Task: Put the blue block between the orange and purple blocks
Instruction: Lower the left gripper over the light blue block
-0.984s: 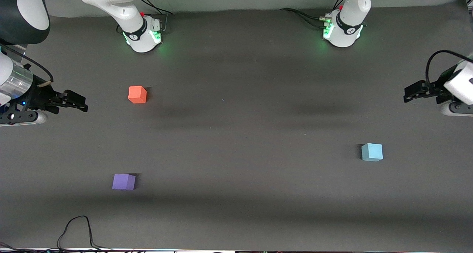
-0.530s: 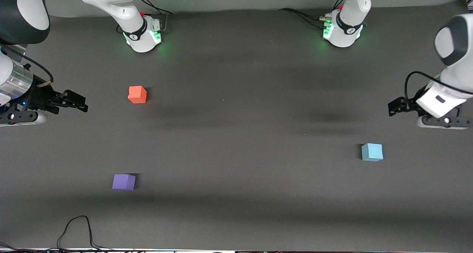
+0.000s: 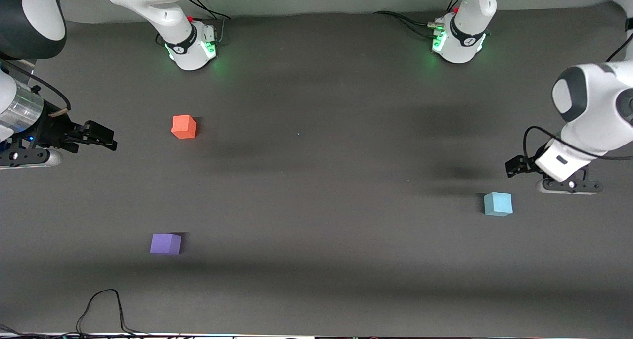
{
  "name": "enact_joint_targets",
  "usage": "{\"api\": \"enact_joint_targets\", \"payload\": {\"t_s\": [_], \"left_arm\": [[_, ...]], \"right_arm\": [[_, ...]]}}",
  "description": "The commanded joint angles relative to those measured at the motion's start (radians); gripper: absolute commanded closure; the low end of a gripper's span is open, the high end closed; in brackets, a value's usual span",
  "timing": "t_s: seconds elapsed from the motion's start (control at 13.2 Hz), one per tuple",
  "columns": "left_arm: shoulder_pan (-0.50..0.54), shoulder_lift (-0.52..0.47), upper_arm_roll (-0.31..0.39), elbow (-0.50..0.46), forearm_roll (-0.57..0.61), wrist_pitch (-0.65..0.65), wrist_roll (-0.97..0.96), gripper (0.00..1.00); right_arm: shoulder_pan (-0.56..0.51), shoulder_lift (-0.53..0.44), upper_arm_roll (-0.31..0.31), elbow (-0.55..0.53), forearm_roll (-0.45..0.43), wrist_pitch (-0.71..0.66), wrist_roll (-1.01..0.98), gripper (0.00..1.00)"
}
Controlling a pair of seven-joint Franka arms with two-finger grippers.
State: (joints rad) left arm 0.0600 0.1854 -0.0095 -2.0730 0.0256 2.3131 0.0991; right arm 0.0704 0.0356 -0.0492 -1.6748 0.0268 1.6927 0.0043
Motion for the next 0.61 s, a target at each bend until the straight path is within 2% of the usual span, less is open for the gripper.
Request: {"api": "enact_joint_targets", "payload": {"t_s": [0.0, 0.23, 0.53], "left_arm": [[0.003, 0.072, -0.001, 0.002, 0.013, 0.098, 0.011, 0.0], [0.001, 0.166, -0.001, 0.002, 0.011, 0.234, 0.01, 0.0], [0.001, 0.265, -0.001, 0.008, 0.011, 0.353, 0.011, 0.0]], "right_arm": [[0.006, -0.009, -0.006, -0.008, -0.015, 0.013, -0.015, 0.0], [0.006, -0.009, -0.008, -0.008, -0.013, 0.013, -0.014, 0.0], [0.006, -0.009, -0.008, -0.008, -0.013, 0.013, -0.014, 0.0]]}}
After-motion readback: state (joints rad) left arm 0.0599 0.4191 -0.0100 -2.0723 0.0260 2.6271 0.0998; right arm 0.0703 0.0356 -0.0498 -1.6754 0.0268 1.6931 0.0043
